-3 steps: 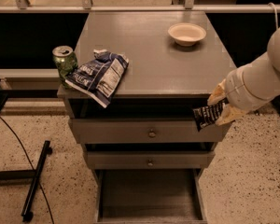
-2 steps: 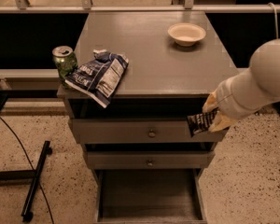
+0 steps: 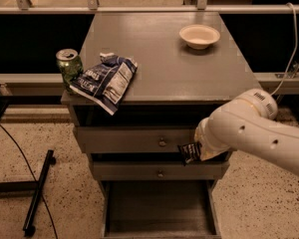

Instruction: Place rxbar chocolate into bottom drawer

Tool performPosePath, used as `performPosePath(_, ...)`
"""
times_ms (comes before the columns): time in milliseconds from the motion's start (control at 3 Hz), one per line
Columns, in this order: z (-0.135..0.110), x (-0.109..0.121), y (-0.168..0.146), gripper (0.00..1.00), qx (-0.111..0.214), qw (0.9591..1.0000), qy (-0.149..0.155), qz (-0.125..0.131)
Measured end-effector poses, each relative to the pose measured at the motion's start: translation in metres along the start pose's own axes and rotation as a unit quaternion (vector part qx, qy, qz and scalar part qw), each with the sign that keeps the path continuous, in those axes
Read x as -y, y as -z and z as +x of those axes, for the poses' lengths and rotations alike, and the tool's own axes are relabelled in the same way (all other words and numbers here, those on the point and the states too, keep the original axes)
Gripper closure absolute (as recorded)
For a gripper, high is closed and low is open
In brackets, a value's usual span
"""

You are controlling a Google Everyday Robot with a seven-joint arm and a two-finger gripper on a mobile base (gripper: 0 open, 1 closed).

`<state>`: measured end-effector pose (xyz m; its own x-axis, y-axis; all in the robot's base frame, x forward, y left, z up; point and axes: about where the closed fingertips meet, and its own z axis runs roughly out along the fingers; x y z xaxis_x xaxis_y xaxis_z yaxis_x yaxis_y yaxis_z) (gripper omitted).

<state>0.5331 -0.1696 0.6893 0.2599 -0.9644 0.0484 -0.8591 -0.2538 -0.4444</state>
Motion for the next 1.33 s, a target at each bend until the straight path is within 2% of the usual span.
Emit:
performPosePath(333, 0.007, -0.009, -0.022, 1.00, 0.000, 0.9987, -0.046, 0.023)
performPosePath(667, 0.011, -0.009, -0.021, 1.00, 0.004, 0.9970, -0.070, 0.032)
performPosePath(1000, 0.019, -0.015, -0.029, 1.00, 0.023, 0.9965, -0.079, 0.017)
performPosePath(1333, 0.017, -0.011, -0.051, 1.00, 0.101, 0.9869, -0.123, 0.026)
